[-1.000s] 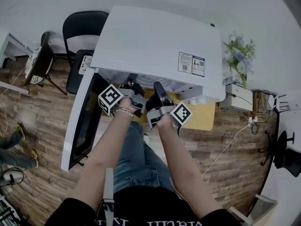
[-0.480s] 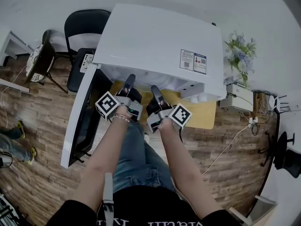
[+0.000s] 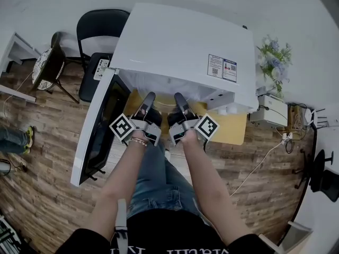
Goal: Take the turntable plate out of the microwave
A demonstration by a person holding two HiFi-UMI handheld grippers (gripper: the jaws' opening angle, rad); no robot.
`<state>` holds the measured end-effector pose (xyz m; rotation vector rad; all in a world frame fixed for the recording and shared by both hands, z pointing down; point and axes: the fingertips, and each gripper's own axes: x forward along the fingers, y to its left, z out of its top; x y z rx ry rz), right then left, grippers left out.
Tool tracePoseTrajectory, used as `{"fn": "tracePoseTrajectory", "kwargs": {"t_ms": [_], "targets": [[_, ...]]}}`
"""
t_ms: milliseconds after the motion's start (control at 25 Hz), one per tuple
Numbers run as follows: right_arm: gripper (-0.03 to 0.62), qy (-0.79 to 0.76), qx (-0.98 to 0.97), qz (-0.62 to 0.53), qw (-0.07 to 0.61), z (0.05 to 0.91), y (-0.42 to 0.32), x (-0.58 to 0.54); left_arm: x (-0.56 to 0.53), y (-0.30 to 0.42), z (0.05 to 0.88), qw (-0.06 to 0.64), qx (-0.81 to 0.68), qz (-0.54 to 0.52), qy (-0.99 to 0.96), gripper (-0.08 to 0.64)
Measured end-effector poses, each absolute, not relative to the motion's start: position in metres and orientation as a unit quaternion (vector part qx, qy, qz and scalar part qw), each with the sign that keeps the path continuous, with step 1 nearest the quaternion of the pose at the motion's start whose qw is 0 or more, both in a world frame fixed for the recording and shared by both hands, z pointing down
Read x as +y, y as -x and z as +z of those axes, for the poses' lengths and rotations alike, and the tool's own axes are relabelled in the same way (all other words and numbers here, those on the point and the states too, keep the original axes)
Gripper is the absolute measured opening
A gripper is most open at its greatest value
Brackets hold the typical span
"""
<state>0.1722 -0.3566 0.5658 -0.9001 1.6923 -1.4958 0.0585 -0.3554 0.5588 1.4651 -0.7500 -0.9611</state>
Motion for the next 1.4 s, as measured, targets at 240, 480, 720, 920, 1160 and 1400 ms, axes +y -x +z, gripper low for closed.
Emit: {"fn": "tracePoseTrajectory", "kwargs": {"t_ms": [240, 480, 720, 920, 1160, 1400], "targets": [[0.049, 0.323, 0.653, -0.570, 0.381, 0.554, -0.175, -0.349, -0.350, -0.062, 0.544, 0.556, -0.302, -0.414, -0.654, 0.046], [0.048, 0.305, 0.663, -0.567, 0.381, 0.545, -0.174, -0.333, -0.347, -0.065, 0.540, 0.554, -0.301, -0.410, -0.659, 0.049], [0.048, 0.285, 0.675, -0.570, 0.372, 0.537, -0.171, -0.309, -0.338, -0.068, 0.531, 0.554, -0.298, -0.411, -0.659, 0.049], [0.048, 0.280, 0.684, -0.570, 0.358, 0.534, -0.174, -0.290, -0.321, -0.071, 0.529, 0.560, -0.291, -0.405, -0.662, 0.049], [0.048, 0.282, 0.696, -0.564, 0.343, 0.531, -0.175, -0.274, -0.309, -0.072, 0.530, 0.569, -0.284, -0.379, -0.673, 0.049], [0.048, 0.268, 0.711, -0.549, 0.347, 0.516, -0.173, -0.249, -0.291, -0.068, 0.517, 0.577, -0.247, -0.362, -0.689, 0.044]]}}
